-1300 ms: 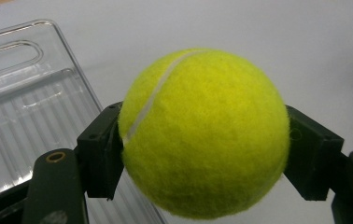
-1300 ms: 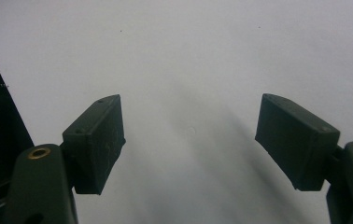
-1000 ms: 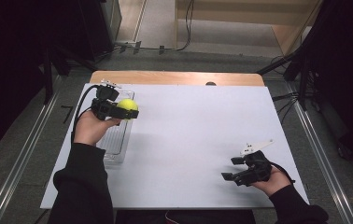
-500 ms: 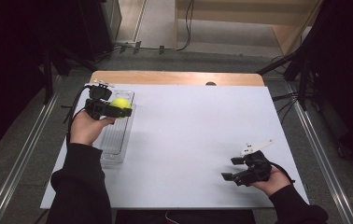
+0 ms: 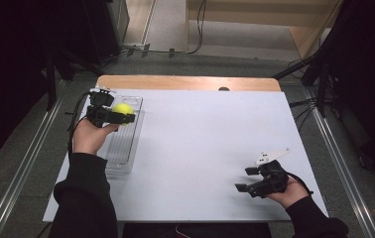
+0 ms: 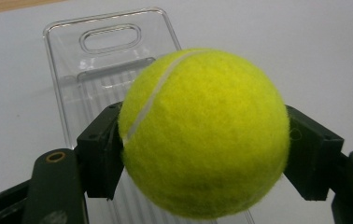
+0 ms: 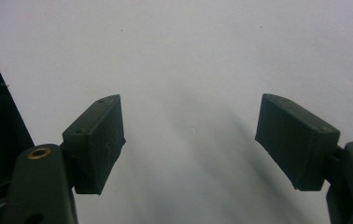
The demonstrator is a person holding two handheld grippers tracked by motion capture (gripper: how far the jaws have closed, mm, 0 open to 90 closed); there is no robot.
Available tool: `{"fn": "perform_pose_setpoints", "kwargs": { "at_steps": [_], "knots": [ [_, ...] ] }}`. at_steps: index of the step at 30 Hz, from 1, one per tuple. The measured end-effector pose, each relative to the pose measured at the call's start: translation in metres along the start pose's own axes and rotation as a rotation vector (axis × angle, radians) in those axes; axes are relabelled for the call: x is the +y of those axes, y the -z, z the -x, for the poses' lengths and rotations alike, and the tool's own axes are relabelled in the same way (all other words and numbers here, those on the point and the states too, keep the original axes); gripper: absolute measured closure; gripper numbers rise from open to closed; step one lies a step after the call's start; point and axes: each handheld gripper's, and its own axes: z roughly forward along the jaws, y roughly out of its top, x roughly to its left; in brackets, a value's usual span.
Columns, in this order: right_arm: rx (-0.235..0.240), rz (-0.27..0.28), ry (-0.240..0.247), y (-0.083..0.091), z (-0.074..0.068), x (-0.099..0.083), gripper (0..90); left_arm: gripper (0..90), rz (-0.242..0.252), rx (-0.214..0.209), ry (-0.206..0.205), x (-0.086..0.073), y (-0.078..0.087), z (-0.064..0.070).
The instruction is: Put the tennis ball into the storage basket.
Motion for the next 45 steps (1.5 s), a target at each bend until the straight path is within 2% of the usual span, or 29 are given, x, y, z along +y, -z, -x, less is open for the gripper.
{"fn": "perform_pose_setpoints", "kwargs": {
  "at_steps": [4, 14, 29, 35, 45],
  "knots": [
    [0.002, 0.002, 0.001, 0.0, 0.0, 0.0, 21.6, 26.4, 0.003, 0.008, 0.016, -0.002, -0.004, -0.001],
    [0.0, 0.001, 0.001, 0.0, 0.0, 0.0, 21.7, 26.3, -0.003, 0.017, 0.018, -0.004, -0.011, -0.002],
    [0.002, -0.002, 0.001, 0.0, -0.001, 0.0, 21.7, 26.1, -0.011, 0.033, 0.047, -0.01, -0.022, -0.009],
    [0.002, -0.006, 0.005, -0.001, -0.001, 0.0, 21.7, 26.0, -0.026, 0.026, 0.052, -0.012, -0.026, -0.011],
    [0.002, -0.004, 0.005, 0.0, -0.001, 0.0, 21.6, 25.8, -0.041, 0.036, 0.071, -0.015, -0.032, -0.013]
  ]
}}
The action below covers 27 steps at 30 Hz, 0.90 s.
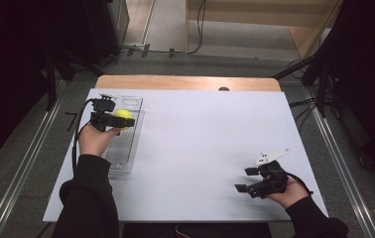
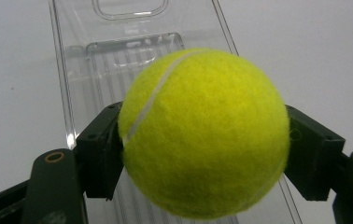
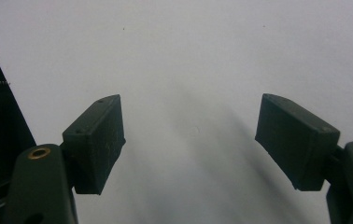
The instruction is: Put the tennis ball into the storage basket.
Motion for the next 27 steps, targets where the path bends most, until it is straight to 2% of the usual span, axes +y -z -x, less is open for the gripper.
{"fn": "perform_pose_setpoints", "kwargs": {
  "at_steps": [6, 9, 14, 21, 27],
  "knots": [
    [-0.001, 0.0, 0.0, 0.0, 0.0, 0.0, 21.7, 25.6, -0.01, 0.003, -0.007, 0.0, -0.001, 0.001],
    [-0.001, 0.0, 0.001, 0.0, 0.0, 0.0, 21.6, 25.2, -0.012, 0.02, -0.013, 0.0, -0.002, 0.002],
    [-0.001, -0.001, 0.001, 0.0, 0.0, 0.0, 21.7, 19.7, 0.026, -0.015, 0.011, 0.002, 0.003, 0.001],
    [-0.001, -0.001, 0.001, 0.0, 0.0, 0.0, 21.6, 15.2, 0.032, -0.014, 0.006, 0.006, 0.01, 0.003],
    [-0.001, 0.0, 0.001, 0.0, 0.0, 0.0, 21.6, 15.2, 0.044, -0.049, -0.005, 0.009, 0.019, 0.006]
  ]
}}
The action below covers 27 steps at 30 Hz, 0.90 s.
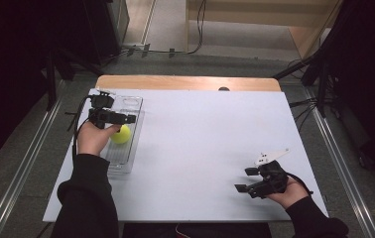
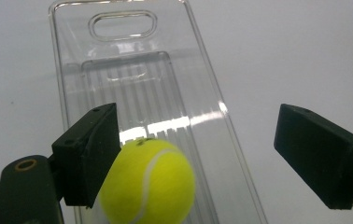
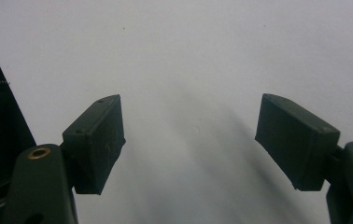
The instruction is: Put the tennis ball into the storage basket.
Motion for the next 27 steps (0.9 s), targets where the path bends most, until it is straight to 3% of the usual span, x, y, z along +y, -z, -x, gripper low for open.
{"fn": "perform_pose_setpoints", "kwargs": {
  "at_steps": [12, 17, 27],
  "knots": [
    [0.002, 0.001, 0.0, 0.0, 0.001, 0.0, 21.6, 15.6, 0.019, -0.1, -0.041, 0.008, 0.011, 0.016],
    [0.003, 0.001, 0.0, 0.0, 0.001, 0.0, 21.7, 15.7, 0.011, -0.148, -0.08, 0.008, 0.01, 0.024],
    [0.004, 0.0, 0.007, -0.001, 0.0, 0.001, 21.6, 15.8, -0.003, -0.23, -0.115, 0.007, 0.009, 0.031]
  ]
}}
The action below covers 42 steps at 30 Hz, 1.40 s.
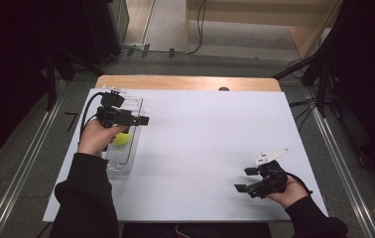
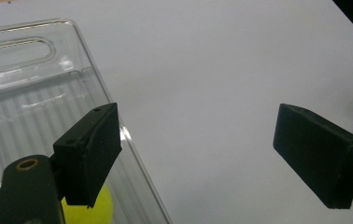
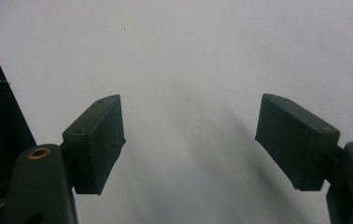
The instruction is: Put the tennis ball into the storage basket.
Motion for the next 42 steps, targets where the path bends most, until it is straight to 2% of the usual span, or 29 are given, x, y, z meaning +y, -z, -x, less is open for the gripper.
{"fn": "perform_pose_setpoints", "kwargs": {
  "at_steps": [2, 13, 19, 25, 29, 42],
  "knots": [
    [0.0, -0.001, 0.001, 0.0, 0.0, 0.0, 21.7, 15.8, -0.002, -0.016, -0.007, 0.001, -0.002, 0.002],
    [-0.001, 0.001, -0.002, 0.001, 0.0, -0.001, 21.6, 15.8, -0.059, -0.029, -0.047, 0.002, -0.017, 0.014],
    [-0.003, -0.001, -0.005, 0.001, 0.0, -0.001, 21.7, 15.8, -0.063, -0.064, -0.068, 0.002, -0.023, 0.023],
    [-0.002, 0.0, -0.007, 0.001, 0.0, -0.001, 21.7, 17.0, -0.08, -0.073, -0.101, 0.001, -0.032, 0.032],
    [-0.005, 0.001, -0.008, 0.001, 0.0, -0.001, 21.7, 17.0, -0.072, -0.076, -0.136, -0.002, -0.035, 0.039],
    [-0.003, 0.003, -0.003, 0.001, 0.0, -0.001, 21.6, 17.1, -0.042, -0.117, -0.147, -0.016, -0.035, 0.054]
  ]
}}
